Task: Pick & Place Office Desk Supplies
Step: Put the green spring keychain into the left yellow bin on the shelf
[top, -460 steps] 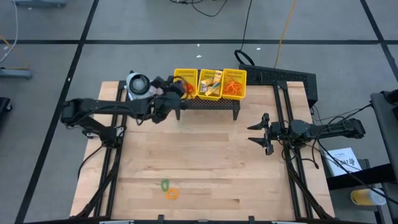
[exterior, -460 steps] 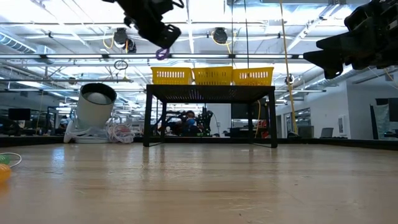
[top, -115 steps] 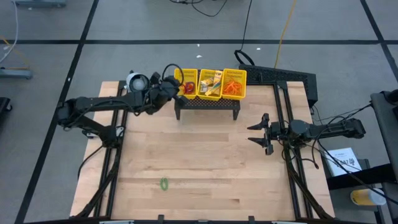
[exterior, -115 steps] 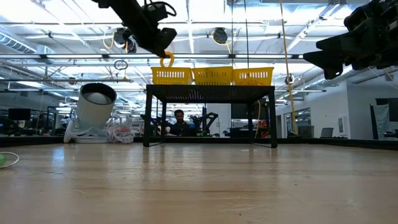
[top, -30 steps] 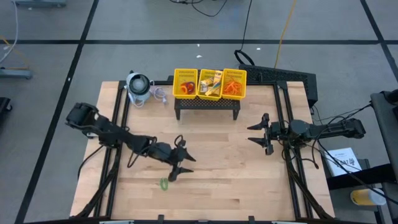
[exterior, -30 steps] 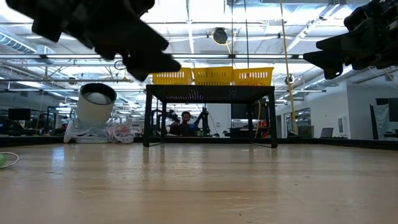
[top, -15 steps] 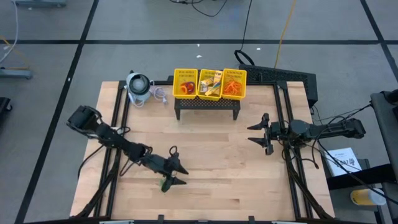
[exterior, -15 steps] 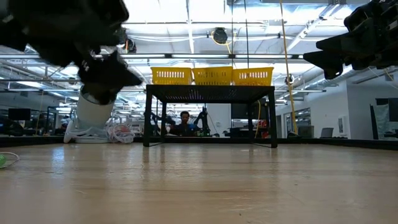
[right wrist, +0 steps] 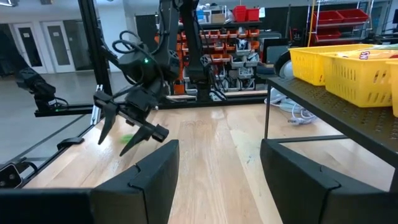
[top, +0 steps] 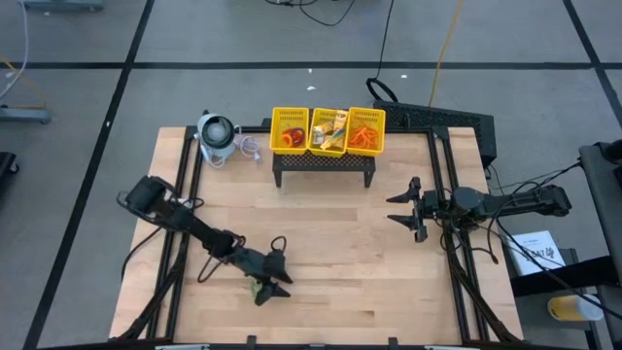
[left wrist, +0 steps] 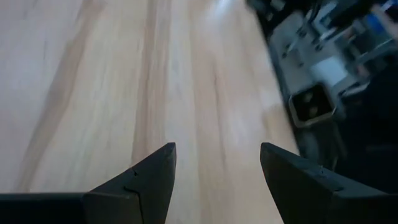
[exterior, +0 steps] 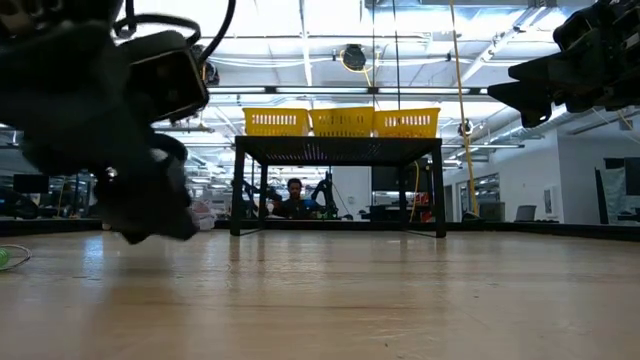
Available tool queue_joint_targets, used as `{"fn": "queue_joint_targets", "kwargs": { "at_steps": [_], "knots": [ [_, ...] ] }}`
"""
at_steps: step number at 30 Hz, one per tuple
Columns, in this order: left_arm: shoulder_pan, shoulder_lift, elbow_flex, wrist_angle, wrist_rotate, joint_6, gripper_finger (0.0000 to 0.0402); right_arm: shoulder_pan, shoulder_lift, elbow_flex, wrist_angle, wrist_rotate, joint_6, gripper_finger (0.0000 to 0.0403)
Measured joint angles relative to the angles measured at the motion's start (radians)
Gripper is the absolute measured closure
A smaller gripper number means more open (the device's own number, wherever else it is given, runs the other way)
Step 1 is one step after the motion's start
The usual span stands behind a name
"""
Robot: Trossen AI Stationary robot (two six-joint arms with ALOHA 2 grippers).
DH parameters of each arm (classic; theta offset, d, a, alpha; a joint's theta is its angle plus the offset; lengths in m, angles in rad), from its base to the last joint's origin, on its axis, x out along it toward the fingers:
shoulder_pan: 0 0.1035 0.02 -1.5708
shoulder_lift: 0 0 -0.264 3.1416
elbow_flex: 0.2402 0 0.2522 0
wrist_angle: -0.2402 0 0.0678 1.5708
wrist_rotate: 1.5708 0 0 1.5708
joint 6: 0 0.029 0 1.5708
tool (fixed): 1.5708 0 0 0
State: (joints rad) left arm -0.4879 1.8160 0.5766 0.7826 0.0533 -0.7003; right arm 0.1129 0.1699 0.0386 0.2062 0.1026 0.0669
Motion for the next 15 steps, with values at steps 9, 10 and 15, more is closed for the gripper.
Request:
{"fn": "queue_joint_targets", "kwargs": {
  "at_steps": [9, 10, 15],
  "knots": [
    [-0.031, -0.222, 0.1, -0.72, 0.046, -0.043, 0.0158, 0.0, 0.0, 0.0, 0.0, 0.0, 0.0, 0.0188],
    [-0.032, -0.236, 0.126, -0.82, 0.043, -0.042, 0.0158, 0.0, 0.0, 0.0, 0.0, 0.0, 0.0, 0.0188],
    [-0.056, -0.246, 0.235, -1.207, 0.031, -0.029, 0.0158, 0.0, 0.002, 0.0, 0.0, 0.0, 0.0, 0.0188]
  ]
}}
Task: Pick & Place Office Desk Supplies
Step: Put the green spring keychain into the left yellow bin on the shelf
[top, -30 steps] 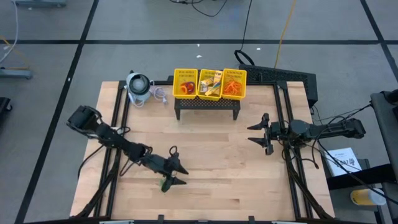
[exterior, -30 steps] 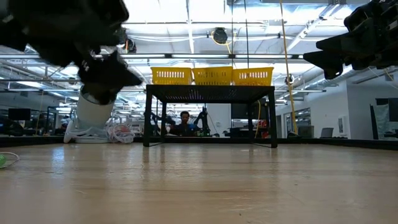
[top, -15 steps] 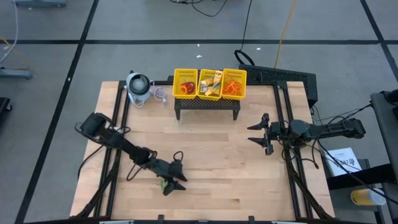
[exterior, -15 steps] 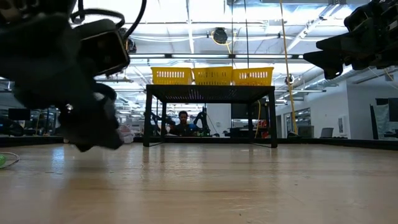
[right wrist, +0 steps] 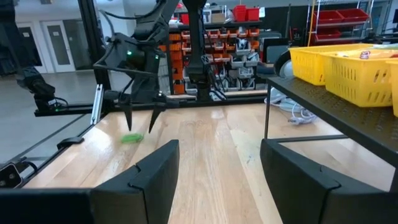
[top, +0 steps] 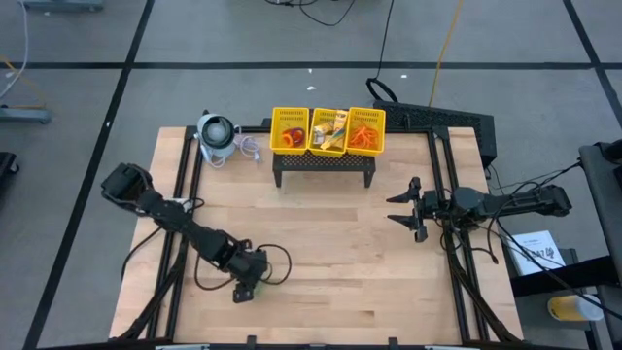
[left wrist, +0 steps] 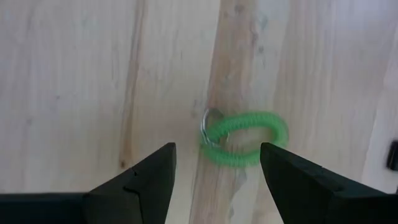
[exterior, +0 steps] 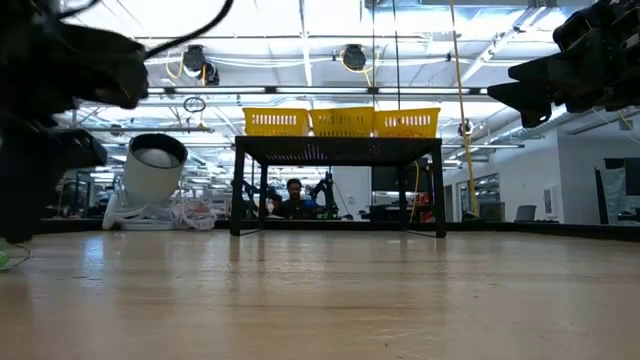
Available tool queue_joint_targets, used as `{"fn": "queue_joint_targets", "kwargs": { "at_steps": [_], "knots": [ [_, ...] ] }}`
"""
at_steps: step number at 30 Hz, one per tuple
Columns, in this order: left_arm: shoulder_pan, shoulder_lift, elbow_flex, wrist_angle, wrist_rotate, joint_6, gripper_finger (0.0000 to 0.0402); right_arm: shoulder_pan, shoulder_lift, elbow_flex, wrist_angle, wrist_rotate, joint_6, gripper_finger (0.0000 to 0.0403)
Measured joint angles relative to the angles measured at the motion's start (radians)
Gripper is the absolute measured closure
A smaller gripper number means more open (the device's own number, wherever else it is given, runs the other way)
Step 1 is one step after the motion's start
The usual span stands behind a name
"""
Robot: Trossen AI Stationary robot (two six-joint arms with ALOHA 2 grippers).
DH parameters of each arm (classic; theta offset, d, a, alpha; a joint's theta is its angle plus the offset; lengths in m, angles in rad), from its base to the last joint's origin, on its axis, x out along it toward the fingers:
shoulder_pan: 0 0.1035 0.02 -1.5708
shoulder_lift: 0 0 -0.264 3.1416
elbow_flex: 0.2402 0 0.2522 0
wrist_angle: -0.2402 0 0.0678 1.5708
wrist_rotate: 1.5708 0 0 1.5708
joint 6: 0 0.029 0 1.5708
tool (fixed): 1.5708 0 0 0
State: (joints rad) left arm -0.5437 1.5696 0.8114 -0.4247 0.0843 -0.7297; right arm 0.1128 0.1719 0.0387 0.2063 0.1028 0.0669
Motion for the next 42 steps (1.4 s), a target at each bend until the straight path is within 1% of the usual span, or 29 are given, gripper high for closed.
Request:
{"fn": "queue_joint_targets", "kwargs": {
  "at_steps": [2, 5, 13, 18, 20, 22, 24, 32, 34, 37, 39, 41, 42],
  "knots": [
    [-0.01, 0.0, 0.016, -0.034, -0.01, 0.01, 0.0158, 0.0, 0.0, 0.0, 0.0, 0.0, 0.0, 0.0188],
    [-0.023, 0.005, 0.016, -0.028, -0.035, 0.012, 0.0158, 0.0, 0.0, 0.0, 0.0, 0.0, 0.0, 0.0188],
    [-0.056, 0.109, 0.022, -0.004, -0.071, -0.008, 0.0158, 0.0, 0.0, 0.0, 0.0, 0.0, 0.0, 0.0188],
    [-0.068, 0.125, 0.021, 0.008, -0.149, -0.007, 0.0158, 0.0, 0.0, 0.0, 0.0, 0.0, 0.0, 0.0188],
    [-0.068, 0.126, 0.02, 0.009, -0.163, -0.005, 0.0162, 0.0, 0.0, 0.0, 0.0, 0.0, 0.0, 0.0188],
    [-0.069, 0.127, 0.019, 0.008, -0.169, 0.004, 0.018, 0.0, 0.0, 0.0, 0.0, 0.0, 0.0, 0.0188],
    [-0.069, 0.128, 0.019, 0.004, -0.182, 0.009, 0.021, 0.0, 0.0, 0.0, 0.0, 0.0, 0.0, 0.0188],
    [-0.066, 0.129, 0.017, 0.001, -0.24, -0.008, 0.0376, 0.0, 0.0, 0.0, 0.0, 0.0, 0.0, 0.0188],
    [-0.06, 0.129, 0.017, 0.007, -0.24, -0.016, 0.0388, 0.0, 0.0, 0.0, 0.0, 0.0, 0.0, 0.0188],
    [-0.057, 0.124, 0.015, 0.014, -0.242, -0.024, 0.0382, 0.0, 0.0, 0.0, 0.0, 0.0, 0.0, 0.0188],
    [-0.057, 0.111, 0.014, 0.019, -0.245, -0.025, 0.0385, 0.0, 0.0, 0.0, 0.0, 0.0, 0.0, 0.0188],
    [-0.057, 0.085, 0.012, 0.022, -0.259, -0.012, 0.0393, 0.0, 0.0, 0.0, 0.0, 0.0, 0.0, 0.0188],
    [-0.056, 0.075, 0.01, 0.03, -0.292, 0.001, 0.0394, 0.0, 0.0, 0.0, 0.0, 0.0, 0.0, 0.0188]
  ]
}}
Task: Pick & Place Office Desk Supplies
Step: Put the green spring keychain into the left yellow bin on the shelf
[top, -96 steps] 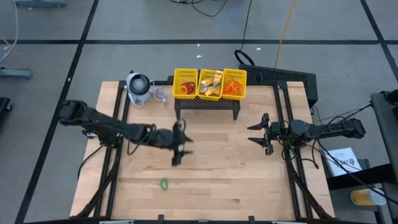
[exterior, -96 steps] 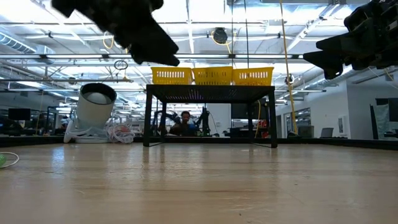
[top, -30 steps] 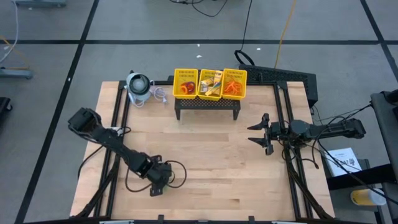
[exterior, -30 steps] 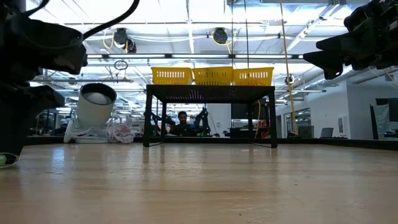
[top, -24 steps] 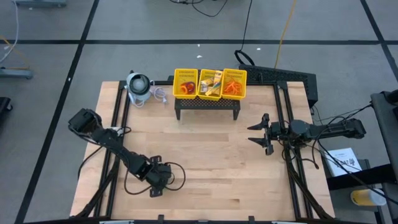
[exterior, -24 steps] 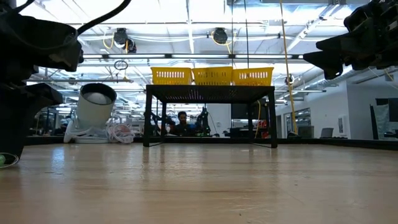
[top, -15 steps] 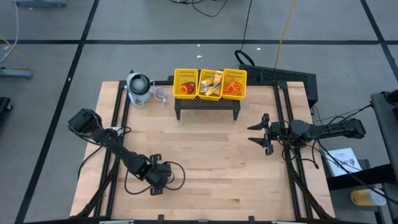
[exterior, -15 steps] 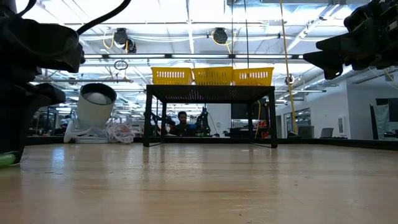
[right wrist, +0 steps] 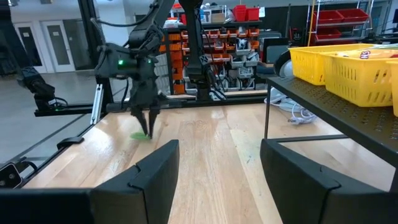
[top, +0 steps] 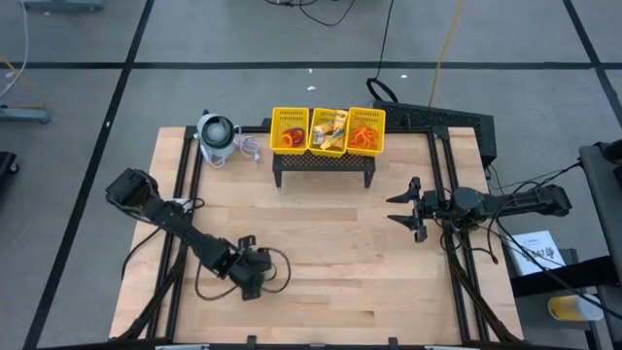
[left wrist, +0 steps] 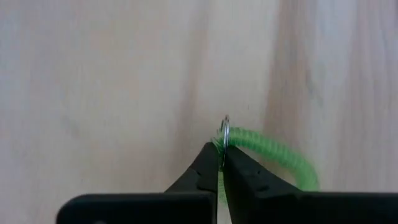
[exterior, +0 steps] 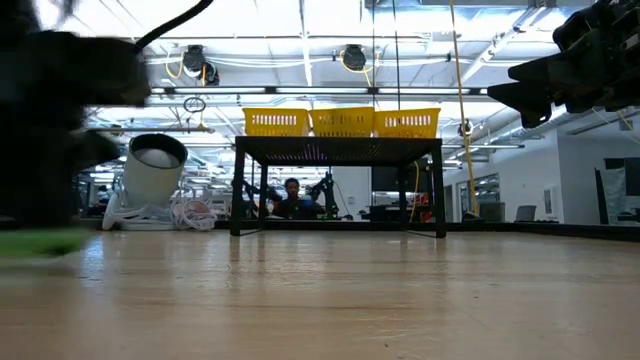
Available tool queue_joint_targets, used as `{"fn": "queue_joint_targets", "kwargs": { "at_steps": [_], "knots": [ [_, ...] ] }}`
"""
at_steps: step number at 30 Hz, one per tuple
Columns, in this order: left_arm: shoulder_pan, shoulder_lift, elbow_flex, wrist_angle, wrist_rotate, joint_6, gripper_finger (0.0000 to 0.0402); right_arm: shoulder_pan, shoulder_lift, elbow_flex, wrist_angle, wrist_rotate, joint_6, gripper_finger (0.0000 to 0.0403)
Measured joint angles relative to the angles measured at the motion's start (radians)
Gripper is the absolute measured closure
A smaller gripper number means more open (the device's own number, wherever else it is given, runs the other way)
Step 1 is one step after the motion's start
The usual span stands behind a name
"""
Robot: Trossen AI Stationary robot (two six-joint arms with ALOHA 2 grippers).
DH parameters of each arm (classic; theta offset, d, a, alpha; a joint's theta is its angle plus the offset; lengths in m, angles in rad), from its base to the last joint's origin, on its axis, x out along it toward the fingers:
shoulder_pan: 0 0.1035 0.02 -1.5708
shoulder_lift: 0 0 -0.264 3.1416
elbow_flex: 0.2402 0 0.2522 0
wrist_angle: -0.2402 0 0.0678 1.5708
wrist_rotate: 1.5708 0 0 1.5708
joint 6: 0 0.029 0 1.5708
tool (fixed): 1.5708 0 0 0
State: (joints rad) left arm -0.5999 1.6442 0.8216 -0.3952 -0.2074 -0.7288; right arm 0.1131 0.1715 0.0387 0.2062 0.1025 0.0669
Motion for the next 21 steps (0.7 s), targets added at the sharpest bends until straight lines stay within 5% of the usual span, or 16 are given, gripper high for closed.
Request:
{"fn": "queue_joint_targets", "kwargs": {
  "at_steps": [8, 21],
  "knots": [
    [0.015, -0.136, -0.044, 0.14, -0.125, 0.174, 0.0394, 0.0, 0.0, 0.0, 0.0, 0.0, 0.0, 0.0188],
    [0.03, -0.392, -0.356, 0.48, -0.204, 0.25, 0.0388, 0.0, 0.0, 0.0, 0.0, 0.0, 0.0, 0.0188]
  ]
}}
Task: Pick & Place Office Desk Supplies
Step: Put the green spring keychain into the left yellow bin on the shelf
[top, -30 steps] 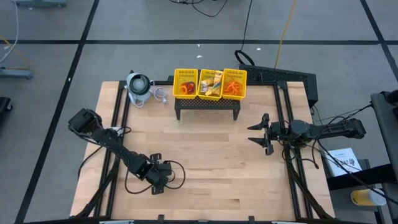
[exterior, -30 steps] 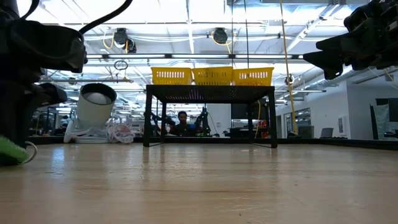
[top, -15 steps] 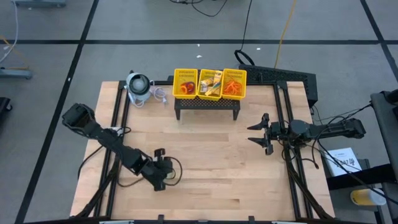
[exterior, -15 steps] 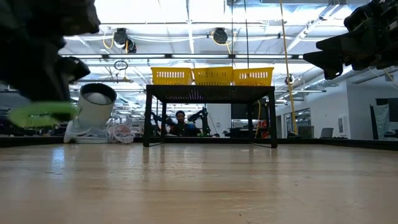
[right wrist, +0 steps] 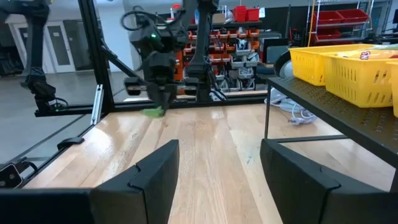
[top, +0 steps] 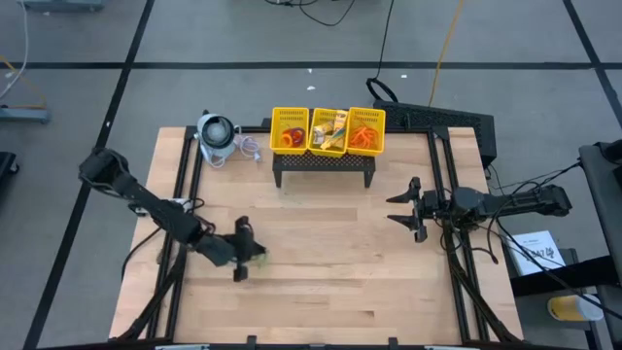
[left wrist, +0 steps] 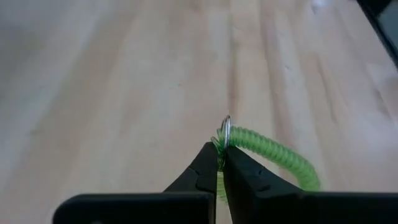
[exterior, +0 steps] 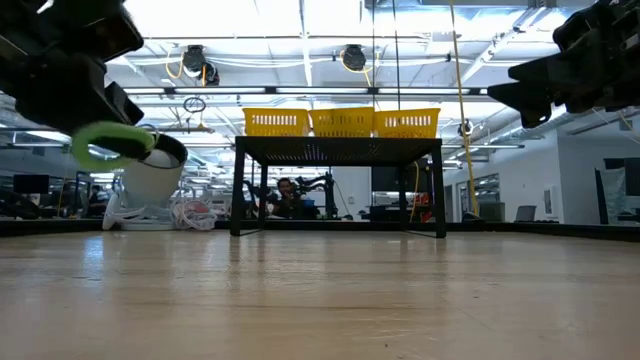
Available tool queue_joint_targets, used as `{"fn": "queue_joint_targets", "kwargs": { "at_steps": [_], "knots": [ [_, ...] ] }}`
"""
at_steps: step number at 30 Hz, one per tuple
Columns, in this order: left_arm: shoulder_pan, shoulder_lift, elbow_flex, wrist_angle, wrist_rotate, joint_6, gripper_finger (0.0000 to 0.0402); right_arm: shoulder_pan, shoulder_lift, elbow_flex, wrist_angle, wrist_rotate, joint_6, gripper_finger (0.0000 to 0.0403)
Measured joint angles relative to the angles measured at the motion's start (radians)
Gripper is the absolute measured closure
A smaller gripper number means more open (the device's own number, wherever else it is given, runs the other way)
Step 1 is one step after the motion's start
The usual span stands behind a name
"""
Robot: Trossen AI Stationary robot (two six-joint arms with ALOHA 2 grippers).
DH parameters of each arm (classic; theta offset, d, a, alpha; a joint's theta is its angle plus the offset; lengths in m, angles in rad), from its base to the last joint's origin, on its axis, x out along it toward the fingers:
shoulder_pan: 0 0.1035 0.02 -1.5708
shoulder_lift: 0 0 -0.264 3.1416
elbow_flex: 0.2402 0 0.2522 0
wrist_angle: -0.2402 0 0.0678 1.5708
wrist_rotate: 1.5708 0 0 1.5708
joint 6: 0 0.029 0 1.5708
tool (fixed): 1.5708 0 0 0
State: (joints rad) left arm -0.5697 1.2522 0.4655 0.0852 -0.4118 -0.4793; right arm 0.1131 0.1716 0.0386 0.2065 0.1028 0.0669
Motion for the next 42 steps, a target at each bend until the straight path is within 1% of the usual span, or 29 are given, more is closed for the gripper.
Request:
{"fn": "queue_joint_targets", "kwargs": {
  "at_steps": [6, 8, 12, 15, 20, 25, 29, 32, 34, 36, 38, 42],
  "knots": [
    [0.027, -0.206, -0.121, -0.002, -0.082, -0.014, 0.0396, 0.0, 0.0, 0.0, 0.001, 0.0, 0.0, 0.0188],
    [0.038, -0.263, -0.158, 0.0, -0.132, -0.034, 0.0393, 0.0, 0.0, 0.0, 0.0, 0.0, 0.0, 0.0188],
    [0.063, -0.349, -0.225, 0.004, -0.249, -0.026, 0.0387, 0.0, 0.0, 0.0, 0.0, 0.0, 0.0, 0.0188],
    [0.096, -0.387, -0.268, 0.087, -0.319, 0.004, 0.0395, 0.0, 0.0, 0.0, 0.0, 0.0, 0.0, 0.0188],
    [0.172, -0.407, -0.295, 0.277, -0.352, 0.161, 0.0387, 0.0, 0.0, 0.0, 0.0, 0.0, 0.0, 0.0188],
    [0.284, -0.407, -0.295, 0.453, -0.351, 0.337, 0.0395, 0.0, 0.0, 0.0, 0.0, 0.0, 0.0, 0.0188],
    [0.403, -0.407, -0.294, 0.551, -0.347, 0.374, 0.039, 0.0, 0.0, 0.0, 0.0, 0.0, 0.0, 0.0188],
    [0.495, -0.407, -0.294, 0.634, -0.284, 0.375, 0.0382, 0.0, 0.0, 0.0, -0.001, 0.0, 0.0, 0.0188],
    [0.554, -0.407, -0.287, 0.674, -0.226, 0.372, 0.0387, 0.0, 0.0, 0.0, -0.001, 0.0, 0.0, 0.0188],
    [0.608, -0.407, -0.257, 0.677, -0.178, 0.368, 0.0395, 0.0, 0.0, 0.0, -0.001, 0.0, 0.0, 0.0188],
    [0.654, -0.407, -0.213, 0.651, -0.135, 0.371, 0.0394, 0.0, 0.0, 0.0, -0.001, 0.0, 0.0, 0.0188],
    [0.73, -0.364, -0.072, 0.488, -0.059, 0.403, 0.039, 0.0, 0.0, 0.0, -0.001, 0.0, 0.0, 0.0188]
  ]
}}
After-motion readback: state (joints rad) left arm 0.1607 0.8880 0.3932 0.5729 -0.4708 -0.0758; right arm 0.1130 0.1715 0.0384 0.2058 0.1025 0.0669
